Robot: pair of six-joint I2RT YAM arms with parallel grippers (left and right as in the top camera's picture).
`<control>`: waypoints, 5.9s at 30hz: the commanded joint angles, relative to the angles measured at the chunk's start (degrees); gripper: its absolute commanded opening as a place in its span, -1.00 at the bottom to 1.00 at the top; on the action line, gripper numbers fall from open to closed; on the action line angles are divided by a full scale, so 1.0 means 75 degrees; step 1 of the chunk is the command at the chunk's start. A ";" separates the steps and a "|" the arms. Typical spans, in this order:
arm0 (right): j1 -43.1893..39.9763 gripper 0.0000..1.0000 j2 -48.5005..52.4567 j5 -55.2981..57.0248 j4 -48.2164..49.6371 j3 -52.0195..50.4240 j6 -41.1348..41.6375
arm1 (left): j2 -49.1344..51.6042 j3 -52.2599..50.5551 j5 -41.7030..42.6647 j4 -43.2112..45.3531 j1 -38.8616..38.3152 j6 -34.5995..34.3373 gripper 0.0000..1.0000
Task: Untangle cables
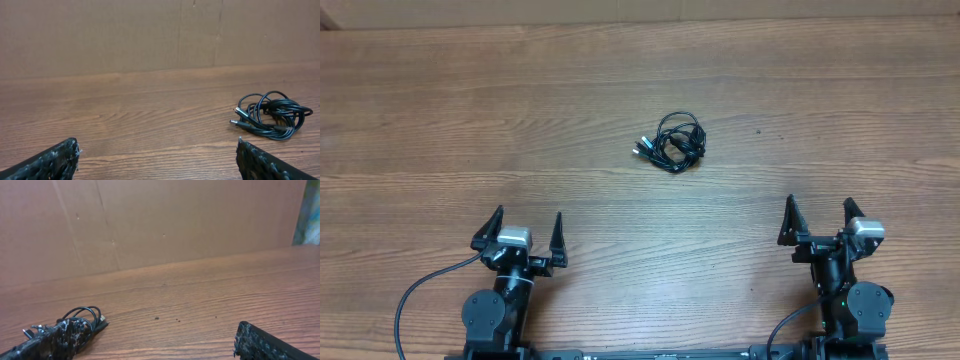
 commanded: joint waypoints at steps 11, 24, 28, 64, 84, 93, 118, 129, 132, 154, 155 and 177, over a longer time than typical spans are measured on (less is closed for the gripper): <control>-0.0026 0.99 -0.0076 0.0050 0.0015 -0.0082 0.0055 | -0.0064 -0.0029 -0.0032 -0.0023 0.0079 0.0108 1.00; -0.0026 1.00 -0.0076 0.0050 0.0015 -0.0082 0.0055 | -0.0064 -0.0029 -0.0029 -0.0023 0.0079 0.0108 1.00; -0.0026 1.00 -0.0076 0.0050 0.0015 -0.0082 0.0055 | -0.0064 -0.0029 -0.0032 -0.0023 0.0079 0.0108 1.00; -0.0026 1.00 -0.0076 0.0050 0.0015 -0.0082 0.0055 | -0.0064 -0.0029 -0.0026 -0.0023 0.0079 0.0085 0.99; -0.0026 1.00 -0.0076 0.0050 0.0015 -0.0082 0.0055 | -0.0064 -0.0029 -0.0023 -0.0029 0.0076 -0.0102 1.00; -0.0026 1.00 -0.0076 0.0050 0.0015 -0.0082 0.0055 | -0.0064 -0.0023 0.0105 -0.0023 0.0076 -0.0117 0.99; -0.0026 1.00 -0.0076 0.0050 0.0015 -0.0082 0.0055 | 0.0064 0.2066 0.1265 -0.3229 0.0076 -0.0026 0.99; -0.0026 1.00 -0.0076 0.0050 0.0015 -0.0082 0.0055 | 0.2906 0.4097 0.1271 -0.4377 0.0076 0.0181 1.00; -0.0026 1.00 -0.0076 0.0050 0.0015 -0.0082 0.0055 | 0.3873 0.4718 0.1274 -0.4759 0.0076 0.0323 1.00; -0.0026 1.00 -0.0076 0.0050 0.0015 -0.0082 0.0055 | 0.9136 0.8463 0.1527 -0.7699 0.0076 0.0627 1.00; -0.0026 1.00 -0.0076 0.0050 0.0015 -0.0082 0.0055 | 0.9212 0.8463 0.1518 -0.7676 0.0076 0.0629 1.00; -0.0026 1.00 -0.0076 0.0050 0.0015 -0.0082 0.0055 | 1.0716 0.8457 0.1585 -0.7557 0.0076 0.0160 1.00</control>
